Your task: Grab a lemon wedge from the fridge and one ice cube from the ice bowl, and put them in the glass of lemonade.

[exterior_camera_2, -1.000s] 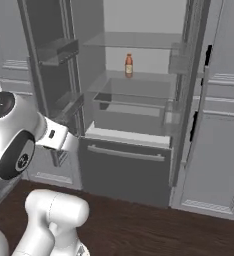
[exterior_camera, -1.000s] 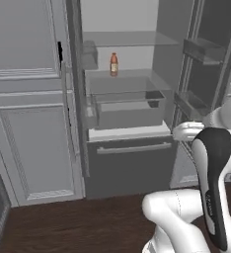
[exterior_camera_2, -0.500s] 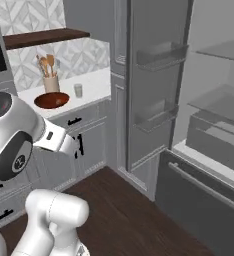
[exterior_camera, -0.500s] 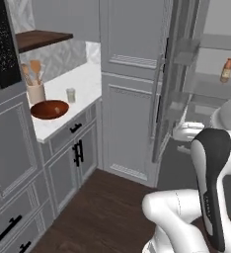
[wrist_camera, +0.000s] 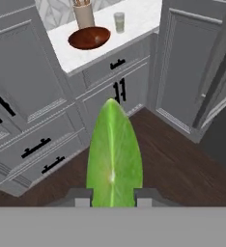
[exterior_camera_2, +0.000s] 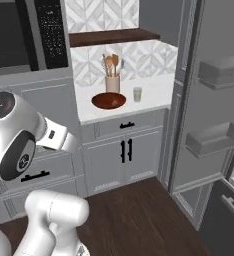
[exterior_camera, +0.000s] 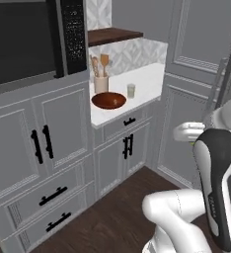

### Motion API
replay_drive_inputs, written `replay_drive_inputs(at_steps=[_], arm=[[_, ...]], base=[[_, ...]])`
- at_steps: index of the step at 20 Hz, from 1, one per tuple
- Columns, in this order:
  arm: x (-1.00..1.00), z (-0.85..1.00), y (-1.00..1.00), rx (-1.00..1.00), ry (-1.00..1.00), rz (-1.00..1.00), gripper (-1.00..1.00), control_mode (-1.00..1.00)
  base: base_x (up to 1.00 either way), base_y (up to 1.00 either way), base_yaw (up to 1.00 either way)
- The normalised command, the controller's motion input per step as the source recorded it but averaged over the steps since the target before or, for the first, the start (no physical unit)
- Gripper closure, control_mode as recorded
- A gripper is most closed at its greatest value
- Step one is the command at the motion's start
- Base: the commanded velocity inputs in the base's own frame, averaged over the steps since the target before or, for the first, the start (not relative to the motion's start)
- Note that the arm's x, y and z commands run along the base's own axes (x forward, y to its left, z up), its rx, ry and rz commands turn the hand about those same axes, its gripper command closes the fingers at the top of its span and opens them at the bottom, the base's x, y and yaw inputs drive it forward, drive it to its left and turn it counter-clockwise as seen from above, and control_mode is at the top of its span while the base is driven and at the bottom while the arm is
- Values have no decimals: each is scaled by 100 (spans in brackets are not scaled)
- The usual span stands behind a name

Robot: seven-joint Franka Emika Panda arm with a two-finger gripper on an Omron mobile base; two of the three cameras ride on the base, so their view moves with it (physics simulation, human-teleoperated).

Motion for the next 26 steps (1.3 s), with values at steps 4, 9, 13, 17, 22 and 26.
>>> replay_drive_inputs(at_steps=[4, 9, 13, 17, 22, 26], arm=[[0, 0, 0, 0, 0, 0, 100, 100], [0, 0, 0, 0, 0, 0, 100, 100], [0, 0, 0, 0, 0, 0, 100, 100], [0, 0, 0, 0, 0, 0, 100, 100], [0, 0, 0, 0, 0, 0, 100, 100], [0, 0, 0, 0, 0, 0, 100, 100]], base=[[100, 0, -3], [100, -4, -19], [100, -11, -30], [82, 0, -25], [71, 0, -11], [78, -1, -2]])
